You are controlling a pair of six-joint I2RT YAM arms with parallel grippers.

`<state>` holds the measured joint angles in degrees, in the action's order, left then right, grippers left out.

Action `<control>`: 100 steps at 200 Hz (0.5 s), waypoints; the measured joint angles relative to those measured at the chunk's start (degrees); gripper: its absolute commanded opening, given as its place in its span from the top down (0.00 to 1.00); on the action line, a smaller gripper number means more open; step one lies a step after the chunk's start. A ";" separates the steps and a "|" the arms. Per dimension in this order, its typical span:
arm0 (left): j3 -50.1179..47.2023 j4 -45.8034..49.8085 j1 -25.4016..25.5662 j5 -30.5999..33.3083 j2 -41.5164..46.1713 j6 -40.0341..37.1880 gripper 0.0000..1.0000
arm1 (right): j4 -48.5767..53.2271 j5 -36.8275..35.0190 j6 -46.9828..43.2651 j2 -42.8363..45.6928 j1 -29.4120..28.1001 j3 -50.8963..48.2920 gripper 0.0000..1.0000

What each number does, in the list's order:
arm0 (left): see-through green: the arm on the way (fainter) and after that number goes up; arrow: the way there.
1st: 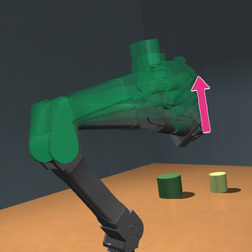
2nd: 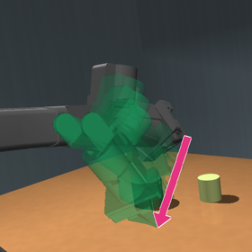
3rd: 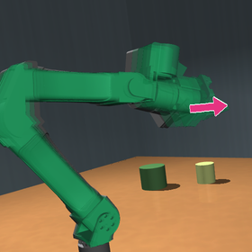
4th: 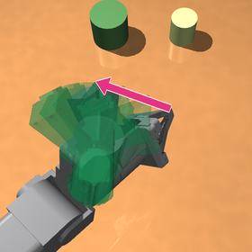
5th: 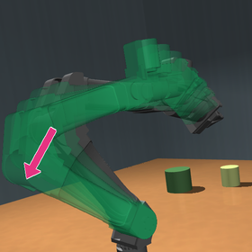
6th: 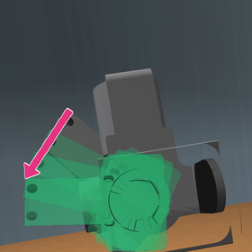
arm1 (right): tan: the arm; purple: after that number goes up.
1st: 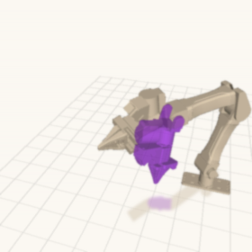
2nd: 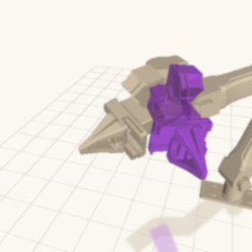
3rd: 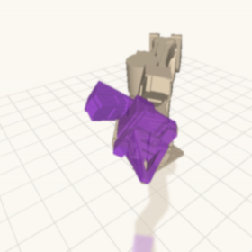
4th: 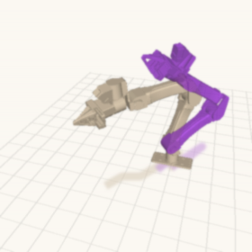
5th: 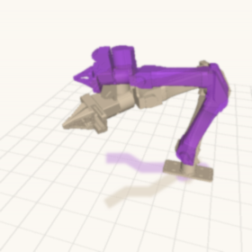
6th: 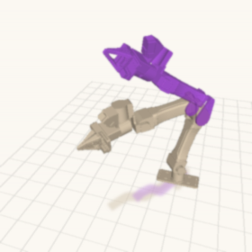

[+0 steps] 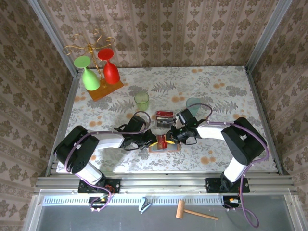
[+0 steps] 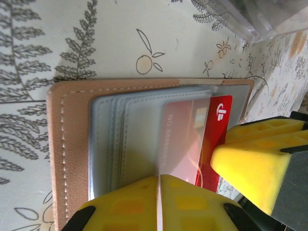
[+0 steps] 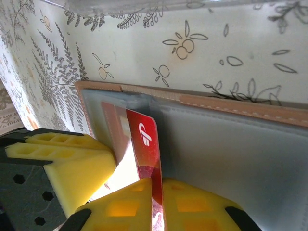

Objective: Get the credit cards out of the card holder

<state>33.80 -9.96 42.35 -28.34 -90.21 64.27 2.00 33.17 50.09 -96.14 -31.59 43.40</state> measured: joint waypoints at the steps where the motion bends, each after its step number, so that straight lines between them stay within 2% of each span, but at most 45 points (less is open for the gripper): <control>1: 0.00 0.00 0.00 0.00 0.00 0.00 0.89 | 0.02 0.00 -0.02 0.02 0.00 0.00 0.90; 100: -0.07 -0.26 0.00 -0.02 0.00 0.02 0.89 | 8.85 -4.11 -4.96 4.57 1.44 0.35 0.90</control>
<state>33.74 -10.22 42.35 -28.36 -90.21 64.29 10.85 29.06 45.12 -91.57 -30.15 43.75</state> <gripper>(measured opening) 0.109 0.105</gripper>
